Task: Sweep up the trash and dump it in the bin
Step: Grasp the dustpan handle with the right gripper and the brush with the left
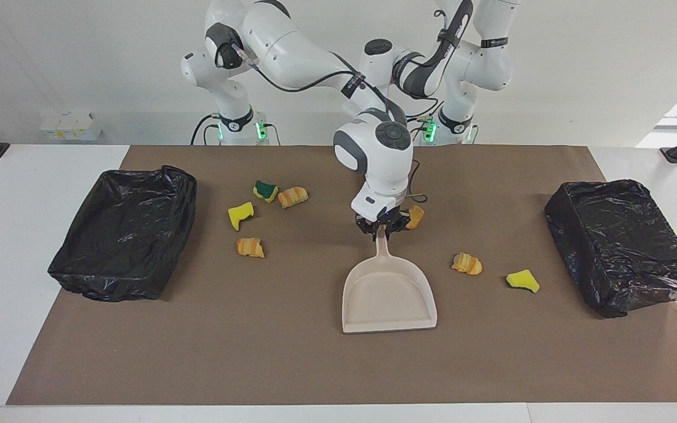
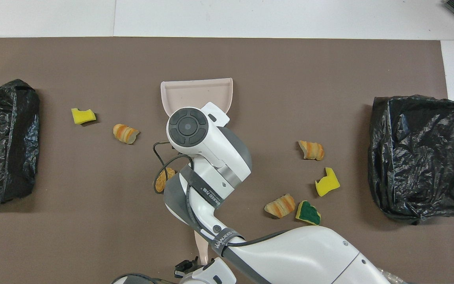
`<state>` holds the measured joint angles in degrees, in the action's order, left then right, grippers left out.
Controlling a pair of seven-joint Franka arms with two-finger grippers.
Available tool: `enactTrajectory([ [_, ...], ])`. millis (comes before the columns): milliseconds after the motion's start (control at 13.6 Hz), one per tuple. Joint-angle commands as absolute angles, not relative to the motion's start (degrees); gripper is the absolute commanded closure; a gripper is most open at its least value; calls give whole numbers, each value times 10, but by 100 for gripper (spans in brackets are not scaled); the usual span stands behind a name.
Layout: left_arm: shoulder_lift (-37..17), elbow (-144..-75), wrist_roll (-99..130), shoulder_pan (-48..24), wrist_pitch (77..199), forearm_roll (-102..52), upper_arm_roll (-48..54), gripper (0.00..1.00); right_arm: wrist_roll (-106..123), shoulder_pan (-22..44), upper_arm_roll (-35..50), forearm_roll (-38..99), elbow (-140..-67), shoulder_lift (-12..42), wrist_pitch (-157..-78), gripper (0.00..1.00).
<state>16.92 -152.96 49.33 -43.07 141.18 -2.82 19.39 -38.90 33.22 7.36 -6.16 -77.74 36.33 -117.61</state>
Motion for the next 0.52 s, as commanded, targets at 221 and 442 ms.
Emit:
enactTrajectory([
  [221, 188, -1527, 531, -435, 1355, -31, 186, 100, -289, 282, 78, -69, -805, 314, -1152, 100],
  [442, 213, -1498, 528, -410, 1286, -31, 183, 100, -237, 266, 78, -68, -806, 290, -1114, 100],
])
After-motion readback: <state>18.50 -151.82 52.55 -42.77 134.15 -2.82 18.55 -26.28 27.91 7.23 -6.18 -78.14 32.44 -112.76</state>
